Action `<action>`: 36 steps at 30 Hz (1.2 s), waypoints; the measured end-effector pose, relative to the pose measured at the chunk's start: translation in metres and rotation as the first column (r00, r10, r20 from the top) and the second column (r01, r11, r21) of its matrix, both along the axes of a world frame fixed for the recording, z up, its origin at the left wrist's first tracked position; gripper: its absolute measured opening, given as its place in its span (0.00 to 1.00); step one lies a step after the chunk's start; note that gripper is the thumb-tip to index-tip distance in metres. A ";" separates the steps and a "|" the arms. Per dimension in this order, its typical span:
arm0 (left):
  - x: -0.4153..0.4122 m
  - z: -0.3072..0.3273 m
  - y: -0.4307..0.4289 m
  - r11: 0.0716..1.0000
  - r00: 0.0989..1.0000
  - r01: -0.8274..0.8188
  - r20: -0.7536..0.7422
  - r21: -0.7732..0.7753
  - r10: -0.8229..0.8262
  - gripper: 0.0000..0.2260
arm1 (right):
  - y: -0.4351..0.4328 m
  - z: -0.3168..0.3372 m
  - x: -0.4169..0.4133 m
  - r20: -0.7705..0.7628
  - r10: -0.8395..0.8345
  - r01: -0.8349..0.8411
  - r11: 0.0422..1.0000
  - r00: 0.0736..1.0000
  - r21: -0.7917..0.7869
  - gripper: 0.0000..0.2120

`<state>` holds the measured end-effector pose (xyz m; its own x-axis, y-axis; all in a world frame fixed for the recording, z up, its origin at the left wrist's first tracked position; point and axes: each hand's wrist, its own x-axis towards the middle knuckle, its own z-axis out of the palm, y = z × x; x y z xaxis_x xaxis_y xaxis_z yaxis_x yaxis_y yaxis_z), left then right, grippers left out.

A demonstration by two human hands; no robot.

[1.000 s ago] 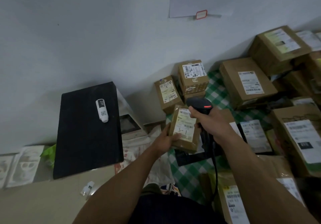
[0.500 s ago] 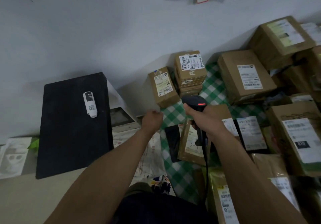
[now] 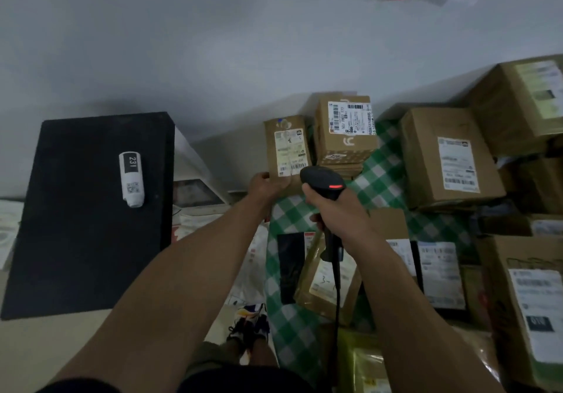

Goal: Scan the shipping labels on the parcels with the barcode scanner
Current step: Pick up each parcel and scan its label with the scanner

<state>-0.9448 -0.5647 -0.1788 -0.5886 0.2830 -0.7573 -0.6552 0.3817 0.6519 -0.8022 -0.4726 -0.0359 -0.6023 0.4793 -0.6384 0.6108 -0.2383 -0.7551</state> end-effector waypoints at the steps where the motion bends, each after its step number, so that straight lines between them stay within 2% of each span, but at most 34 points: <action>1: 0.006 -0.001 -0.002 1.000 1.000 -0.016 -0.009 0.002 0.016 0.26 | 0.001 -0.003 -0.001 0.008 0.011 -0.010 1.000 1.000 -0.008 0.12; 5: 0.029 -0.003 -0.011 0.998 0.996 -0.059 -0.065 -0.001 0.059 0.31 | 0.006 -0.014 -0.002 0.004 -0.022 0.022 0.999 1.000 -0.037 0.15; 10: 0.046 -0.004 -0.026 0.998 0.993 0.028 -0.118 0.063 -0.020 0.40 | 0.014 -0.015 0.002 0.008 -0.031 0.031 0.999 0.999 -0.009 0.15; 16: 0.055 0.001 -0.050 0.991 0.984 0.064 -0.175 0.114 -0.043 0.35 | 0.006 -0.002 0.009 -0.013 0.016 -0.015 0.999 1.000 0.033 0.11; 19: 0.053 0.020 -0.056 0.994 0.980 -0.003 -0.200 0.111 0.026 0.43 | 0.001 0.011 0.013 -0.036 0.033 -0.031 0.997 0.999 0.069 0.05; 20: 0.049 0.029 -0.057 0.993 0.975 -0.015 -0.218 0.113 0.039 0.44 | -0.001 0.015 0.013 -0.039 0.040 -0.037 0.996 0.998 0.085 0.04; 23: 0.035 0.057 -0.063 0.995 0.950 -0.010 -0.309 0.104 0.042 0.35 | -0.010 0.026 0.014 -0.023 0.091 -0.088 0.990 0.996 0.110 0.04; 30: 0.024 0.089 -0.068 0.996 0.908 -0.064 -0.410 0.065 0.085 0.39 | -0.030 0.050 0.019 -0.051 0.227 -0.220 0.968 0.973 0.118 0.04; 36: 0.033 0.091 -0.078 0.992 0.898 -0.116 -0.421 0.051 0.127 0.40 | -0.038 0.058 0.033 -0.055 0.206 -0.202 0.976 0.977 0.077 0.07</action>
<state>-0.9115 -0.6426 -0.0877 -0.8828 0.2036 -0.4234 -0.3563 0.2972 0.8858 -0.7694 -0.5108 0.0220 -0.7296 0.3845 -0.5655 0.5922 -0.0581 -0.8037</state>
